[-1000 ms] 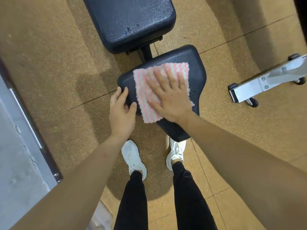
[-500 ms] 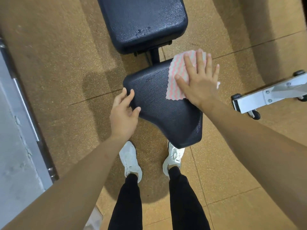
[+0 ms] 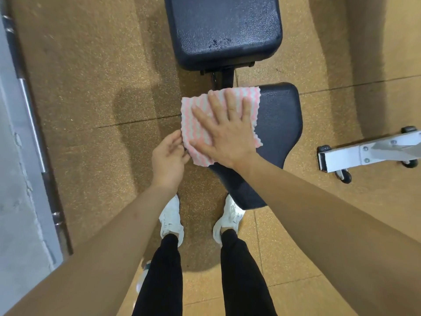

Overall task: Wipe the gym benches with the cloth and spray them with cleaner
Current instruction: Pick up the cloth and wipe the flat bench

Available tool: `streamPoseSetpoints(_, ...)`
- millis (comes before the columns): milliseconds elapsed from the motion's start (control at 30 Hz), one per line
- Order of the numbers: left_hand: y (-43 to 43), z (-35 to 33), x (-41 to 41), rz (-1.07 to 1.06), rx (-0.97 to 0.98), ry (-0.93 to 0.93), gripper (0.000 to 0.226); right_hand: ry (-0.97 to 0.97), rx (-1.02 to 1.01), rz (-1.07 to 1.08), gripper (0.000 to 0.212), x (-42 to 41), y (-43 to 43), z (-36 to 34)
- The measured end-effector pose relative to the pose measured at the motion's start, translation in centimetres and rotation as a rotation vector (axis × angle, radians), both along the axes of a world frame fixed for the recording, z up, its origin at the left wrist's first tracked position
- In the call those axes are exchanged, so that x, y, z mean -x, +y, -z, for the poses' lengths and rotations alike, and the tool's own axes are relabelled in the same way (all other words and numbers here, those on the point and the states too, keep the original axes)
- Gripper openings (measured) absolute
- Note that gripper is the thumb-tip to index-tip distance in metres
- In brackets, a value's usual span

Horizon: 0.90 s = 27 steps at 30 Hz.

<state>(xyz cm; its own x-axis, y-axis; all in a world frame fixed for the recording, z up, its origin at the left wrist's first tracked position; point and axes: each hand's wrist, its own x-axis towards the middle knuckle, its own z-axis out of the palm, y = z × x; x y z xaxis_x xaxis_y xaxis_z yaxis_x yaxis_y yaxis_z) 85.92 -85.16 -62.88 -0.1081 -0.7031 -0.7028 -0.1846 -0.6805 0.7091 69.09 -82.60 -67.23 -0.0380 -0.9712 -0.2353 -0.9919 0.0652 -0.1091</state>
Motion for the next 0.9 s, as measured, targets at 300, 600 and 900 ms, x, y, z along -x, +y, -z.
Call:
streamPoseSetpoints(300,0.1,-0.1,0.4,0.038,0.003,-0.079,0.032,-0.015,0.011,-0.203,0.079,1.4,3.6,-0.6)
streamPoseSetpoints(600,0.9,0.4,2.0,0.011,0.08,-0.259,0.04,-0.002,-0.052,-0.175,0.081,4.2,-3.4,-0.4)
streamPoseSetpoints(900,0.9,-0.1,3.8,0.147,0.133,-0.458,0.053,-0.075,-0.192,-0.132,0.084,8.9,-7.5,-0.6)
